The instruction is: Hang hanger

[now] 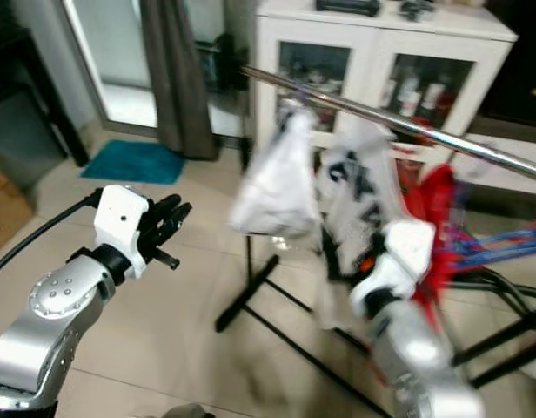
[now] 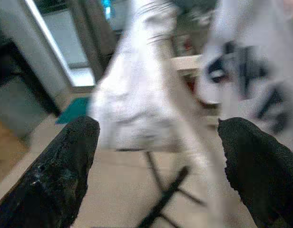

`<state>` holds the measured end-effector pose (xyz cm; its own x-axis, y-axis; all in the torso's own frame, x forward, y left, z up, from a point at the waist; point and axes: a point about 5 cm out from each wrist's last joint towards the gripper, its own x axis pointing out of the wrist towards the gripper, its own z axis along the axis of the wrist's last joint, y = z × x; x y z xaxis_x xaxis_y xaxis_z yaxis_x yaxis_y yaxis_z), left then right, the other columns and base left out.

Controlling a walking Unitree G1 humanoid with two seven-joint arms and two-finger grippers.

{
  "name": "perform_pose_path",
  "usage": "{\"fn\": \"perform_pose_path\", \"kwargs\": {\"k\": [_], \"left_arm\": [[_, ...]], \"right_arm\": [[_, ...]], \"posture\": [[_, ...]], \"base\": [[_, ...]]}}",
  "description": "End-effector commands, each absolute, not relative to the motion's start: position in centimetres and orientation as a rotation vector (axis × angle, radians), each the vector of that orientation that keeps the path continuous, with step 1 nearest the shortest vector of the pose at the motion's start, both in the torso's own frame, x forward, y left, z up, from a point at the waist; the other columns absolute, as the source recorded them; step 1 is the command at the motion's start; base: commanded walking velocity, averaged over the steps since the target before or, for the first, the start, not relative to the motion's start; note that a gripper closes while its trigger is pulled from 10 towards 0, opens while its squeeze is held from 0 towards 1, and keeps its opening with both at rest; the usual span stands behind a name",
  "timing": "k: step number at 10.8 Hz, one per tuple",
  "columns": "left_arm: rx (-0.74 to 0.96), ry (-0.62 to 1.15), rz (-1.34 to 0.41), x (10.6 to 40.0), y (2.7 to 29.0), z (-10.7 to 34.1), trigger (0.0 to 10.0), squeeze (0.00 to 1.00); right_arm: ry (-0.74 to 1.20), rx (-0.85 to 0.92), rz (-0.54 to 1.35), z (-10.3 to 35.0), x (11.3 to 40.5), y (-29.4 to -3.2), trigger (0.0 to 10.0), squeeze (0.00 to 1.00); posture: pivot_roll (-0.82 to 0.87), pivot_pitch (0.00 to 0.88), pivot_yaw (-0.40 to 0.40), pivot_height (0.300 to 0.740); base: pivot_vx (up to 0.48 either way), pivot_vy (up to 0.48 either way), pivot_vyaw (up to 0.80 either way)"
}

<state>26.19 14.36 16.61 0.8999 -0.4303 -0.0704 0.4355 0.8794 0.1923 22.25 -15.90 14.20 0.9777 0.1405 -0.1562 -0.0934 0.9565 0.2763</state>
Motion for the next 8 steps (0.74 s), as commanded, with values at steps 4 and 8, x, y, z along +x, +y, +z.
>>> {"fn": "perform_pose_path", "kwargs": {"k": [4, 8], "left_arm": [[0.214, 0.033, -0.439, 26.3, 14.5, 16.5, 10.0, 0.0], [0.249, 0.055, -0.4, 26.4, 14.7, 16.1, 10.0, 0.0]], "right_arm": [[0.162, 0.298, 0.087, 13.7, 22.1, -15.9, 10.0, 0.0], [0.201, 0.284, 0.084, 12.8, 22.5, -15.9, 10.0, 0.0]], "posture": [[0.08, 0.0, 0.022, 0.74], [0.08, 0.004, 0.021, 0.74]], "base": [[0.0, 0.48, -0.4], [0.0, 0.0, -0.48]]}}
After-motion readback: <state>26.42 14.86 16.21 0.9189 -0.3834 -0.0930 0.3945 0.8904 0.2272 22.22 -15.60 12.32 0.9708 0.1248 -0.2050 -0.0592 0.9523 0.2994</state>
